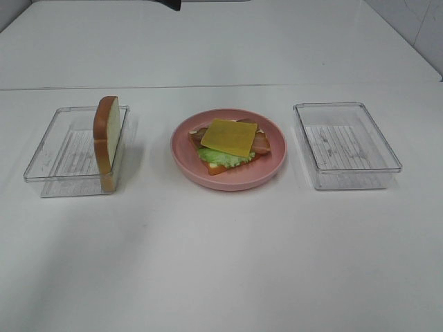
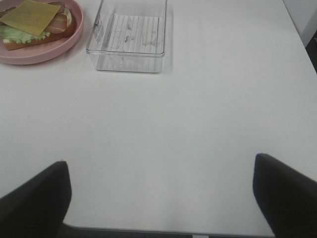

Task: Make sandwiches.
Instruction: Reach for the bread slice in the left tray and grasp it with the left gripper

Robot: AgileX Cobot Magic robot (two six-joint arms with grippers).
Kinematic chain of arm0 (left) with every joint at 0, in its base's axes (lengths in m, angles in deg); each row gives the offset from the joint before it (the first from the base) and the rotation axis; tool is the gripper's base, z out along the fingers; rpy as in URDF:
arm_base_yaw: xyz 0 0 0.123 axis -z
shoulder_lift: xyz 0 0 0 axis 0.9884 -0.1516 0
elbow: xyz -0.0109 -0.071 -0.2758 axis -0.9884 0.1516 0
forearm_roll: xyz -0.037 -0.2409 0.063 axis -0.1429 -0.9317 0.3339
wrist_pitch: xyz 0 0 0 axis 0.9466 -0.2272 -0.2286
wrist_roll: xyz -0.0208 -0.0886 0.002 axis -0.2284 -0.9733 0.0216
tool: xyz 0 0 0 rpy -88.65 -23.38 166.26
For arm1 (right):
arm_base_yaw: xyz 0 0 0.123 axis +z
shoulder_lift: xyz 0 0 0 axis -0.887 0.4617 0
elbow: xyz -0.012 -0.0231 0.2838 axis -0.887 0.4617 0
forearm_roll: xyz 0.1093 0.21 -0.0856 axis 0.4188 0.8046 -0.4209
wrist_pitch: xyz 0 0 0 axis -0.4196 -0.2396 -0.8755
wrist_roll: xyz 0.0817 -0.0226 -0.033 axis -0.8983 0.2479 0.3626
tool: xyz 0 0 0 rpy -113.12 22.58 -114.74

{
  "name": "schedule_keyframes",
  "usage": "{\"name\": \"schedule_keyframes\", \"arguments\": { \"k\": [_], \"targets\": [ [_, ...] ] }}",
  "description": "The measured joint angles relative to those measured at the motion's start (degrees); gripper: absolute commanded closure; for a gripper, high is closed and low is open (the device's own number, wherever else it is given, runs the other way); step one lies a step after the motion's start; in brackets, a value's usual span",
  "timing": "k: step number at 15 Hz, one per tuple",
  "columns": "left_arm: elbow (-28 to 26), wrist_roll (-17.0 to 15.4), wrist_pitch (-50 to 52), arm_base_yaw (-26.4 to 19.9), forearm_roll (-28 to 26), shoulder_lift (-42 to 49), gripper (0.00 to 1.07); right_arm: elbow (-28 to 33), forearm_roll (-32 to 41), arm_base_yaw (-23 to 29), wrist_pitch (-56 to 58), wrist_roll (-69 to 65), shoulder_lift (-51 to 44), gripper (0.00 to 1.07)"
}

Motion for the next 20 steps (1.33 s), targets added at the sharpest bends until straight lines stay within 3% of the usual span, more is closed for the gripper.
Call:
{"name": "schedule_keyframes", "arguments": {
  "k": [2,4,5,9,12,17,20],
  "targets": [
    [3.0,0.2,0.0,0.0,3.8,4.5,0.12,0.0,0.0,0.0,0.0,0.0,0.0,0.11],
    [12.7,0.5,0.0,0.0,8.7,11.6,0.13,0.0,0.0,0.0,0.0,0.0,0.0,0.11],
    [15.0,0.5,0.0,-0.1,9.4,13.0,0.13,0.0,0.0,0.0,0.0,0.0,0.0,0.11],
    [33.4,-0.1,-0.3,-2.5,11.1,21.3,0.13,0.0,0.0,0.0,0.0,0.0,0.0,0.11],
    [40.9,-0.4,-0.6,-3.6,11.2,22.2,0.13,0.0,0.0,0.0,0.0,0.0,0.0,0.11],
    [47.2,-0.5,-0.6,-4.8,11.6,21.7,0.13,0.0,0.0,0.0,0.0,0.0,0.0,0.11],
    [48.0,-0.5,-0.7,-5.4,12.8,20.9,0.13,0.0,0.0,0.0,0.0,0.0,0.0,0.11]
  ]
}}
